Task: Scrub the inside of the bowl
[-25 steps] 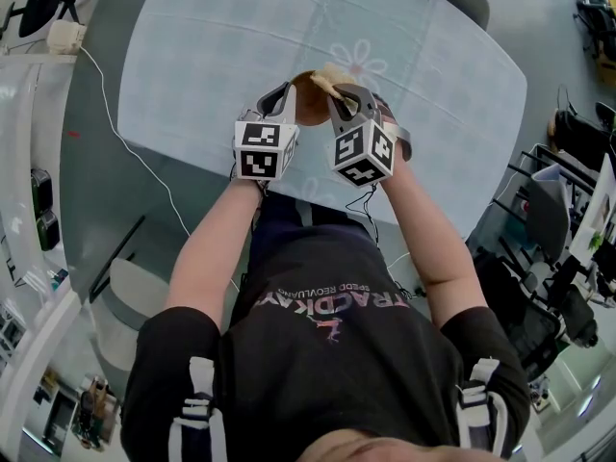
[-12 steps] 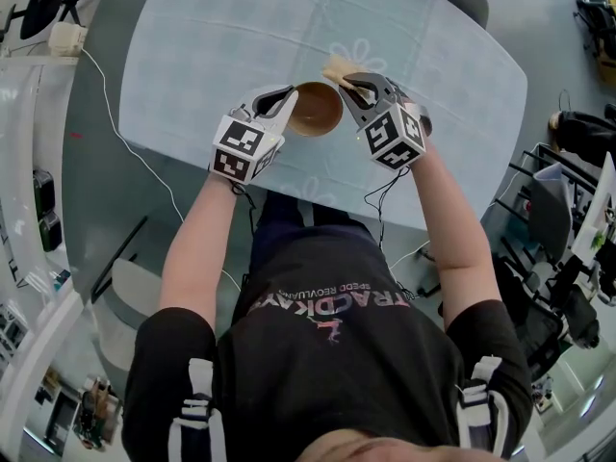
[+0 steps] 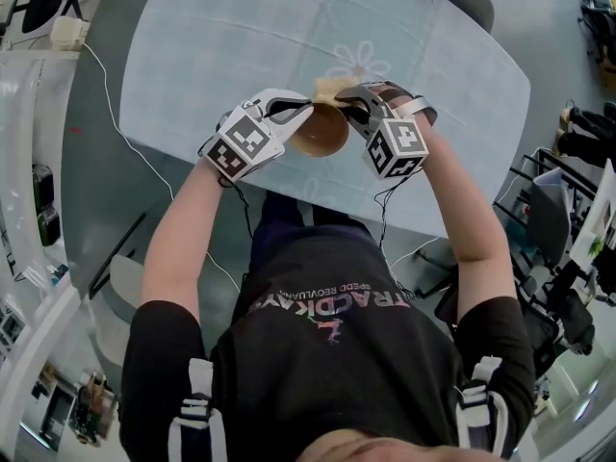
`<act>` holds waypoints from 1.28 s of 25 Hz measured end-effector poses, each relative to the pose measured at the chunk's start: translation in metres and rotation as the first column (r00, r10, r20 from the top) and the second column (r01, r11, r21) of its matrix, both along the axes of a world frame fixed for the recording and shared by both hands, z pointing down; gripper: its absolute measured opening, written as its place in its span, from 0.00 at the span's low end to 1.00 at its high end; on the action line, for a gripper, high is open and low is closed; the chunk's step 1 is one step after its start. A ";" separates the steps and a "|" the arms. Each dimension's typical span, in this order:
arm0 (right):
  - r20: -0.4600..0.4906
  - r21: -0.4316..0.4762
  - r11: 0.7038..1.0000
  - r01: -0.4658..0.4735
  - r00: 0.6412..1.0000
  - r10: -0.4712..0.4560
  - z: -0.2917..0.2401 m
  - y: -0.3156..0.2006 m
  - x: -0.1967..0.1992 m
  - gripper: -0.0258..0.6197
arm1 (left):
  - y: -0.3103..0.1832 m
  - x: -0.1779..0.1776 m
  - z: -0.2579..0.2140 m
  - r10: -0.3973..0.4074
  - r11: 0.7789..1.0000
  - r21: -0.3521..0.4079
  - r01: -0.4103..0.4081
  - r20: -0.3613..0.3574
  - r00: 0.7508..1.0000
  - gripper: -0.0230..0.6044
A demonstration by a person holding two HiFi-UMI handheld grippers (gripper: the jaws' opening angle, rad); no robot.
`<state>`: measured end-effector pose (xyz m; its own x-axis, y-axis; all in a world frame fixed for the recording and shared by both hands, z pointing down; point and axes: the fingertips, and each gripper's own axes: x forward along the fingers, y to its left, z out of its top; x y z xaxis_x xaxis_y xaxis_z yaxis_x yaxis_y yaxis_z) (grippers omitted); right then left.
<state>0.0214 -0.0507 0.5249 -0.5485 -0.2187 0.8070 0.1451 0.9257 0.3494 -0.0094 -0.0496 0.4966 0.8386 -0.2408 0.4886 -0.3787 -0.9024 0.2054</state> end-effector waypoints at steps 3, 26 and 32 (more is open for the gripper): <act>0.002 -0.005 0.999 -0.033 0.999 0.034 0.003 -0.005 0.003 0.09 | -0.008 -0.002 0.004 -0.029 1.000 -0.004 0.029 0.004 1.000 0.07; 0.151 -0.335 0.777 -0.533 0.783 0.603 0.018 -0.021 0.011 0.09 | -0.072 -0.064 0.037 -0.837 0.521 -0.397 0.756 -0.064 0.543 0.07; 0.171 -0.500 0.655 -0.567 0.676 0.716 0.022 -0.009 -0.010 0.09 | -0.074 -0.080 0.040 -0.911 0.383 -0.487 0.785 -0.059 0.408 0.07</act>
